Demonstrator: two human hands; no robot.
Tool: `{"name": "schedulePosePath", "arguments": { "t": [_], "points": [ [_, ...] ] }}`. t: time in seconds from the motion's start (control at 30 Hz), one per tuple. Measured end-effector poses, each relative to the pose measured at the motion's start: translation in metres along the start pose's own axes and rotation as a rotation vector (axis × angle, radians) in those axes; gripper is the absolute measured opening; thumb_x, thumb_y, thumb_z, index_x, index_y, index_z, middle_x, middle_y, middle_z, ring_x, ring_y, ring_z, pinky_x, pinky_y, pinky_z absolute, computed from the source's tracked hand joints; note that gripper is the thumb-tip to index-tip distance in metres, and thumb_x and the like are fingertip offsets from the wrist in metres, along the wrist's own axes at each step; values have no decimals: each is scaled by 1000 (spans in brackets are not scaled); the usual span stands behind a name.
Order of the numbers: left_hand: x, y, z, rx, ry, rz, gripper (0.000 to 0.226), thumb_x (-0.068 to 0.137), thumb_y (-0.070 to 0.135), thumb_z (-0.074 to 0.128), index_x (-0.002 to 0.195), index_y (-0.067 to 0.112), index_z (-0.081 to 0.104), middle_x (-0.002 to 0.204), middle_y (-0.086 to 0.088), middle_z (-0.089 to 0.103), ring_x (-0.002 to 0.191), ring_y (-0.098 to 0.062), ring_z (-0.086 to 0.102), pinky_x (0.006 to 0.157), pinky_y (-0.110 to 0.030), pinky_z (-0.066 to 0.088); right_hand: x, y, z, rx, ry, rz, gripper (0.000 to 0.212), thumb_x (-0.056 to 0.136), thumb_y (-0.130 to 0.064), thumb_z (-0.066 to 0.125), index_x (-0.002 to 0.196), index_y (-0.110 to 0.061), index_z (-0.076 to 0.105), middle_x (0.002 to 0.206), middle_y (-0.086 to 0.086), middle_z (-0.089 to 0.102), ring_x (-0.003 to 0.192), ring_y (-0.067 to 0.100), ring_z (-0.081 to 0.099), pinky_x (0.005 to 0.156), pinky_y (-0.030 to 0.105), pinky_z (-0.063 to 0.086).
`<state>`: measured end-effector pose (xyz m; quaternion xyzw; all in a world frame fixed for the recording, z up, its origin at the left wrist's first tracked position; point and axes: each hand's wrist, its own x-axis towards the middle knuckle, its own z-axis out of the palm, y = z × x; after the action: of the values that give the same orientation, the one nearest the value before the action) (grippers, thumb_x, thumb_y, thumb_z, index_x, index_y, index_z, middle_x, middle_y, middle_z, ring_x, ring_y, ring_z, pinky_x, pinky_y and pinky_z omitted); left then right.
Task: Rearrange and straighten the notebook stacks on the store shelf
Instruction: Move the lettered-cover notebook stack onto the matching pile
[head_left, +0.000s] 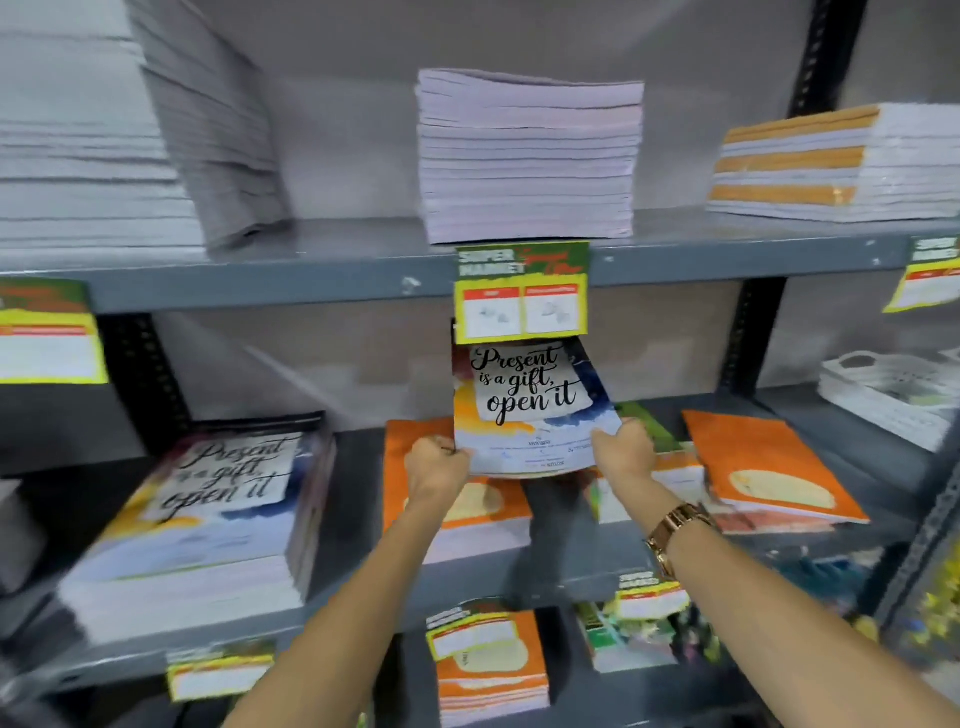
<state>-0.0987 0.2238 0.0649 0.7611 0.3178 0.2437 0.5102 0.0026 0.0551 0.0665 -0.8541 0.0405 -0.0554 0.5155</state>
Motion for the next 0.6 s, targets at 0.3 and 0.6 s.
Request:
{"name": "schedulePosePath", "arguments": {
  "t": [0.3,0.6],
  "points": [
    [31,-71,-139,135,238,-92,39,82,-7,48,51,15,42,55,0,44,73,-26,48,67,-32,39,-88,-52,127,38,-286,-59,36,89,-9,54,121,6,49,124,24,58,111,37,57,84,36,47],
    [46,-118,-248,243,377,-124,43,76,-12,46,49,17,28,51,0,29,47,-16,23,45,-25,20,-167,-92,219,162,-500,23,32,86,-13,63,113,4,55,118,21,62,106,38,61,90,42,53]
  ]
}}
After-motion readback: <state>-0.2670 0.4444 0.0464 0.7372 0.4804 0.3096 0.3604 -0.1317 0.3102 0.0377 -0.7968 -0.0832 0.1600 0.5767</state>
